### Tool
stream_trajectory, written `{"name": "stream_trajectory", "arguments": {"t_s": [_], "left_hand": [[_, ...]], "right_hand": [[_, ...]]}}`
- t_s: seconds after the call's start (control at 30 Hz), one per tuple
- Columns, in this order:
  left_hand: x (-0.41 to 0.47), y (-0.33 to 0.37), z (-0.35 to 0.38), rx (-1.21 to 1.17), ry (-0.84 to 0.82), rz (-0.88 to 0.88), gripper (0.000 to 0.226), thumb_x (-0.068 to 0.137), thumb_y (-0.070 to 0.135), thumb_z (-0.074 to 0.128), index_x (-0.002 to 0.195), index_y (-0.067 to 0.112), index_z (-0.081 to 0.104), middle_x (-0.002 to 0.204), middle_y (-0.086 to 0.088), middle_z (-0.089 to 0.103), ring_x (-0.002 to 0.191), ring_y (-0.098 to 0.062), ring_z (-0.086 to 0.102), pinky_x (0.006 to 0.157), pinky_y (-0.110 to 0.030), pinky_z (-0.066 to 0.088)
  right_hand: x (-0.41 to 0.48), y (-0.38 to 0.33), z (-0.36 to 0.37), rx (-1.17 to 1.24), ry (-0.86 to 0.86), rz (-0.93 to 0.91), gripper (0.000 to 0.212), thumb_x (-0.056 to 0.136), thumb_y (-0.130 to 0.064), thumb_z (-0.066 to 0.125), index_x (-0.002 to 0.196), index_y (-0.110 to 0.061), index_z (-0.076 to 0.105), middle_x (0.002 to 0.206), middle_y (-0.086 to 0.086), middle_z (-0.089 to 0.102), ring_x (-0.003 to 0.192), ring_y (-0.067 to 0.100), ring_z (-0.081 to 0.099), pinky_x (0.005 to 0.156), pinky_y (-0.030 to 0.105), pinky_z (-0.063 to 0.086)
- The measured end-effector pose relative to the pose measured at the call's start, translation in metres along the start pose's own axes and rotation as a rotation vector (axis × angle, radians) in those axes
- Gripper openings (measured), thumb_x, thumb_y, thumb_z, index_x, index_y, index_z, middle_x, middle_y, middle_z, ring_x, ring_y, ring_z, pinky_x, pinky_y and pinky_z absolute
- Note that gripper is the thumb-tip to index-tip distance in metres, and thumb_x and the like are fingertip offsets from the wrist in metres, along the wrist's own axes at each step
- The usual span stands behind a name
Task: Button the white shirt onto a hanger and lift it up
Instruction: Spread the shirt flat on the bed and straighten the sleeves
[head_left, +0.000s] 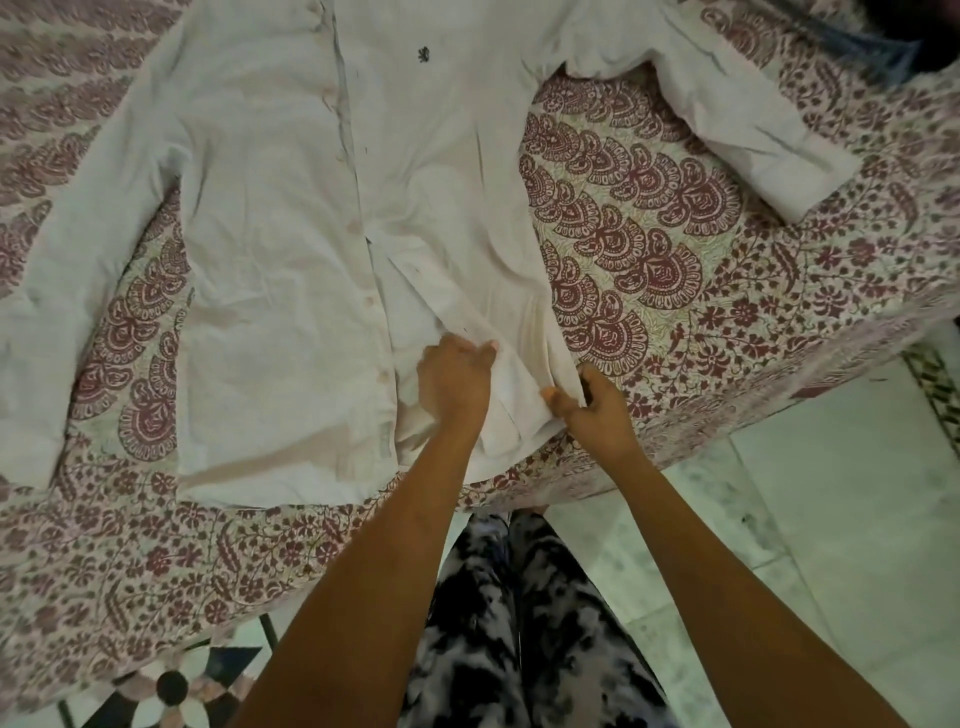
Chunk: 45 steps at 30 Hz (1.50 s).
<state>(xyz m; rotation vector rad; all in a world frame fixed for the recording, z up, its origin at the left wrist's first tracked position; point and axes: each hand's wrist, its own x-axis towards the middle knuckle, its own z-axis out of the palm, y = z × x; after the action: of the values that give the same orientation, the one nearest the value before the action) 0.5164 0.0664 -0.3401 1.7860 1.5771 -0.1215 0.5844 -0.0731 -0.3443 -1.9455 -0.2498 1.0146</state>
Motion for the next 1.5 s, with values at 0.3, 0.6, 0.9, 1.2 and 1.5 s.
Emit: {"name": "stream_trajectory", "arguments": {"t_s": [0.3, 0.6, 0.9, 1.2, 1.5], "left_hand": [[-0.014, 0.002, 0.03, -0.294, -0.189, -0.352, 0.081, 0.075, 0.047, 0.07, 0.131, 0.004, 0.031, 0.134, -0.017, 0.047, 0.118, -0.037, 0.051, 0.091, -0.041, 0.047], [-0.005, -0.012, -0.017, -0.734, -0.227, -0.276, 0.043, 0.079, 0.02, 0.072, 0.117, 0.005, 0.057, 0.108, -0.003, 0.063, 0.094, -0.021, 0.06, 0.086, -0.033, 0.05], [-0.027, -0.132, -0.052, -0.139, -0.046, -0.189, 0.012, 0.083, 0.022, 0.067, 0.086, 0.012, 0.061, 0.076, -0.002, 0.06, 0.079, -0.021, 0.056, 0.074, -0.026, 0.041], [-0.035, -0.146, -0.048, -0.117, -0.109, -0.197, 0.012, 0.084, 0.013, 0.064, 0.095, 0.007, 0.067, 0.083, -0.003, 0.062, 0.078, -0.017, 0.058, 0.078, -0.027, 0.049], [-0.024, -0.146, -0.068, 0.016, 0.0, -0.204, 0.007, 0.085, 0.016, 0.056, 0.082, 0.017, 0.063, 0.086, 0.0, 0.067, 0.07, -0.015, 0.058, 0.061, -0.024, 0.044]], "right_hand": [[-0.005, 0.012, 0.003, -0.018, 0.024, -0.017, 0.012, 0.088, -0.014, 0.059, 0.096, -0.011, 0.051, 0.082, -0.007, 0.06, 0.074, 0.011, 0.057, 0.063, 0.023, 0.047], [-0.009, 0.016, -0.001, -0.108, 0.401, 0.003, 0.013, 0.092, -0.017, 0.053, 0.091, -0.015, 0.04, 0.061, -0.005, 0.045, 0.051, 0.011, 0.042, 0.052, 0.026, 0.036], [-0.007, 0.03, -0.004, -0.369, 0.579, 0.187, 0.023, 0.082, -0.008, 0.048, 0.104, -0.004, 0.046, 0.088, 0.018, 0.057, 0.08, 0.035, 0.058, 0.062, 0.034, 0.039], [-0.022, 0.03, 0.041, -0.859, 0.028, -0.543, 0.032, 0.07, -0.005, 0.059, 0.101, -0.008, 0.057, 0.103, 0.015, 0.057, 0.089, 0.032, 0.055, 0.076, 0.037, 0.043], [-0.019, 0.024, 0.065, -1.091, -0.301, -0.366, 0.049, 0.086, -0.019, 0.05, 0.133, -0.015, 0.04, 0.148, 0.008, 0.025, 0.134, 0.027, 0.028, 0.107, 0.04, 0.026]]}}
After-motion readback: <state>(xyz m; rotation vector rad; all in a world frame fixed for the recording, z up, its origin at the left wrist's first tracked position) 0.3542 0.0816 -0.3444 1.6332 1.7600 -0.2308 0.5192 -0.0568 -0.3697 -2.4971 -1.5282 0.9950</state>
